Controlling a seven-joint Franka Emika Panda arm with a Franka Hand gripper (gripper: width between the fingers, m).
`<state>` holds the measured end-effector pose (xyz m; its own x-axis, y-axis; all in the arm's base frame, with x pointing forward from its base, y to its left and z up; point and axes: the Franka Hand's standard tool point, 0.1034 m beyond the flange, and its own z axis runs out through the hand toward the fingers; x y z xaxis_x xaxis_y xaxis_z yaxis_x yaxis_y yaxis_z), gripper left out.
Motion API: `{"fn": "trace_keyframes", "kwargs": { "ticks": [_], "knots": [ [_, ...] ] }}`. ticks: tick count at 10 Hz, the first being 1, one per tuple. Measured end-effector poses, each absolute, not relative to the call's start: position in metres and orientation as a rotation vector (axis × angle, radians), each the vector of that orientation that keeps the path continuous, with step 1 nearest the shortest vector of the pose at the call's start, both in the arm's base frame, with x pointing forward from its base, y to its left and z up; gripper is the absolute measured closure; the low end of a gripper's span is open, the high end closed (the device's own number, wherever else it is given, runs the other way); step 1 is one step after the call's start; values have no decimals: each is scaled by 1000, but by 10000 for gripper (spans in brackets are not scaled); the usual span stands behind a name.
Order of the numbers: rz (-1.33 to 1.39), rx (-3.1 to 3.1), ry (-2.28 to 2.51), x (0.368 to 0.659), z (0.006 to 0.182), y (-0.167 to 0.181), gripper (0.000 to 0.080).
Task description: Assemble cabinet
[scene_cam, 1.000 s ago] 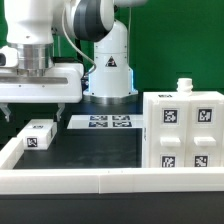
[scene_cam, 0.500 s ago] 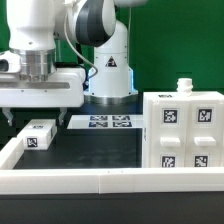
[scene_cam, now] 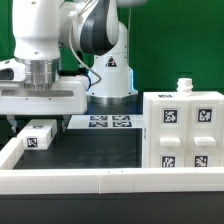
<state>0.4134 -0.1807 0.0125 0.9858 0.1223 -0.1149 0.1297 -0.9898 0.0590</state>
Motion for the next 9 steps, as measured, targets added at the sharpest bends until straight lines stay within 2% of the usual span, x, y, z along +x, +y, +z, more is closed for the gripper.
{"fn": "trace_keyframes", "kwargs": {
  "ticks": [1, 2, 9],
  "knots": [
    [-170, 3064, 196, 414, 13, -180, 166],
    [-168, 3064, 200, 414, 13, -181, 238],
    [-164, 3065, 206, 416, 16, -179, 238]
  ]
}}
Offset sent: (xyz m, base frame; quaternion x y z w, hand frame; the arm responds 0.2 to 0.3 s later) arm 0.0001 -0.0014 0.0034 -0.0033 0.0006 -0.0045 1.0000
